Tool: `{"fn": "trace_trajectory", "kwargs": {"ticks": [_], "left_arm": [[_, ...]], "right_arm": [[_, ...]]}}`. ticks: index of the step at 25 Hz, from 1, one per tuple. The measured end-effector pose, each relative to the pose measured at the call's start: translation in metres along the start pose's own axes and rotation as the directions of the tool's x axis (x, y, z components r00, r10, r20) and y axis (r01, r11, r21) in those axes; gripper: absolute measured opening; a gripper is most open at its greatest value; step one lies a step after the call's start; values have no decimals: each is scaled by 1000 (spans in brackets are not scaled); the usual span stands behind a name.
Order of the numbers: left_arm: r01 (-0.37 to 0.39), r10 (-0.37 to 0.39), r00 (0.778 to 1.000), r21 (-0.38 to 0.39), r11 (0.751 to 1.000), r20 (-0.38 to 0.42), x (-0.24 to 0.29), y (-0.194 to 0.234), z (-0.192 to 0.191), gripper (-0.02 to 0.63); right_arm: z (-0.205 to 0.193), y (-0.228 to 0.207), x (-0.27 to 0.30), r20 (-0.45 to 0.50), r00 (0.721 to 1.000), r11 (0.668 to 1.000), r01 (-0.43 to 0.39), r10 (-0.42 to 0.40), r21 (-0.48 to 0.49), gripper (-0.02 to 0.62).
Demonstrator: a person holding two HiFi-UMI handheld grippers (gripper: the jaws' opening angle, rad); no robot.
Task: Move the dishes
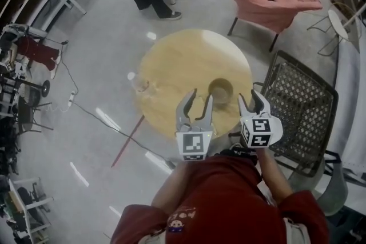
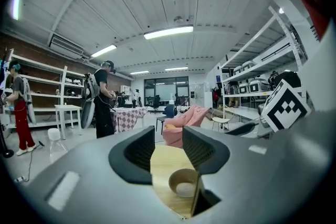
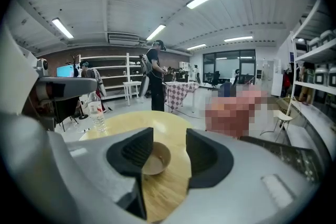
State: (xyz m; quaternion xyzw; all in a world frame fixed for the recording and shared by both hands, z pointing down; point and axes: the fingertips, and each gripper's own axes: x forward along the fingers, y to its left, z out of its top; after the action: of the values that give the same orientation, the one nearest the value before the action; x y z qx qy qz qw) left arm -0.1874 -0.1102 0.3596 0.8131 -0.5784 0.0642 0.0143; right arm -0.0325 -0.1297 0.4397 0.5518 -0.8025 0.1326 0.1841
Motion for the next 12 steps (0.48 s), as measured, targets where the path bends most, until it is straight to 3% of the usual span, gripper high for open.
{"fn": "trace_trajectory", "kwargs": {"ticks": [9,12], "left_arm": [[6,-7,998,16,1000,62,-6,15,7,12],[-7,5,998,30,1000,66,-9,21,6,8]], "right_arm": [[-31,9,37,-123,992,1000,-26,27,5,184],[-45,11,51,-180,983,999,-38,39,7,184]]}}
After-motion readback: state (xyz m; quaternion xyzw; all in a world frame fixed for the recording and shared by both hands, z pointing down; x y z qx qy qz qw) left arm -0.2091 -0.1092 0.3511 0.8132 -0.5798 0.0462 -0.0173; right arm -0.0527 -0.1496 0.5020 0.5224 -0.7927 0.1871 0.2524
